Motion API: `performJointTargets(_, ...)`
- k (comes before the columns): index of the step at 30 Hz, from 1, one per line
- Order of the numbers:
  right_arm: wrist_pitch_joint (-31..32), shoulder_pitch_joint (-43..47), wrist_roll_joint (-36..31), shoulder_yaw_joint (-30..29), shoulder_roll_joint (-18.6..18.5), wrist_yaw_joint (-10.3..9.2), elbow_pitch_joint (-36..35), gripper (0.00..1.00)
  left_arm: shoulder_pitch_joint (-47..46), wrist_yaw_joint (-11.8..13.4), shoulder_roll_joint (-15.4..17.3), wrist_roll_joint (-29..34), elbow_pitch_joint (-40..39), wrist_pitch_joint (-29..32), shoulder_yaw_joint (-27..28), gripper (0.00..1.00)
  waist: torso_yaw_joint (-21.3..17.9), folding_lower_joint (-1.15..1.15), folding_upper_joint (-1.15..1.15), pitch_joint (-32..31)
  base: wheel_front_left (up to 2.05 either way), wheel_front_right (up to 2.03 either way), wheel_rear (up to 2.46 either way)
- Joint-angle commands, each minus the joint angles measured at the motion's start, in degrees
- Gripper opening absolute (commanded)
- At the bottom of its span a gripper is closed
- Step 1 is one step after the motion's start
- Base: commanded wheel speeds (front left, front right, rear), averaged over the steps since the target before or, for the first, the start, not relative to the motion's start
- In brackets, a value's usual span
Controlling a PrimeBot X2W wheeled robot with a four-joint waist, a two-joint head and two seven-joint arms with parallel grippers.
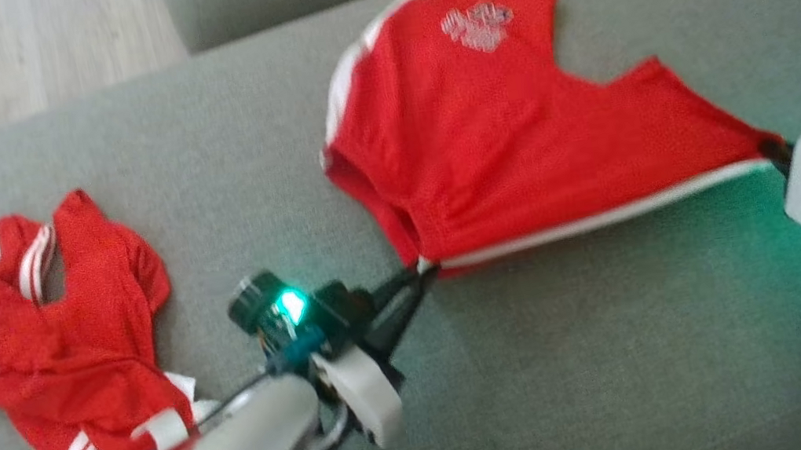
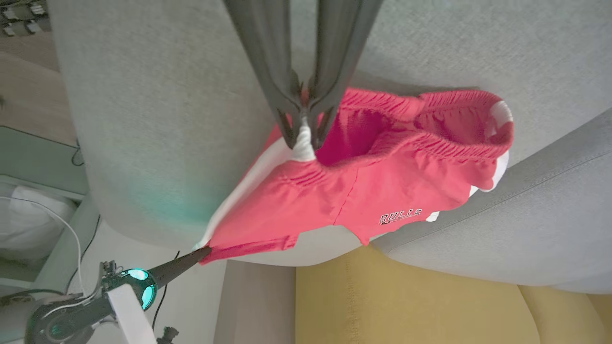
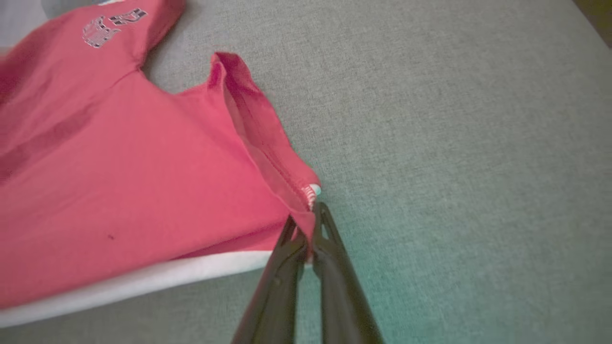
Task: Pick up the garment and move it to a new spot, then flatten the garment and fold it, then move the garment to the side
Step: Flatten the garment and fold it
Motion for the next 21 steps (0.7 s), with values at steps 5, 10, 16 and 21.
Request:
performJointTargets(5,2.6,6.8,2.9,-2.4,-5.3,-0.04,-8.0,0.0,3.0,2.7,0.7,-2.1,-5.6,0.4,1.1,0.0,-0.8,0.02,0.0,-5.1,0.0,0.0,0.0)
performJointTargets(10,2.4,11.8,4.6,-9.4,-4.6,-0.04,-13.1,0.0,4.9,6.0,-0.1,-3.2,-8.6,-0.1,2.6,0.0,-0.3,0.02,0.0,-5.2,0.0,0.0,0.0)
performJointTargets(16,-0.6,10.8,-0.9,-17.8,-1.4,-0.04,-17.4,0.0,2.8,7.6,-1.0,-3.4,-8.5,-0.4,4.4,0.0,2.0,0.02,0.0,-2.1,0.0,0.0,0.0)
performJointTargets(21,-0.9,5.6,-6.1,-22.8,3.0,-0.04,-20.0,0.0,-0.6,8.2,-2.2,-3.8,-7.6,-0.8,6.5,0.0,4.9,0.02,0.0,1.7,0.0,0.0,0.0)
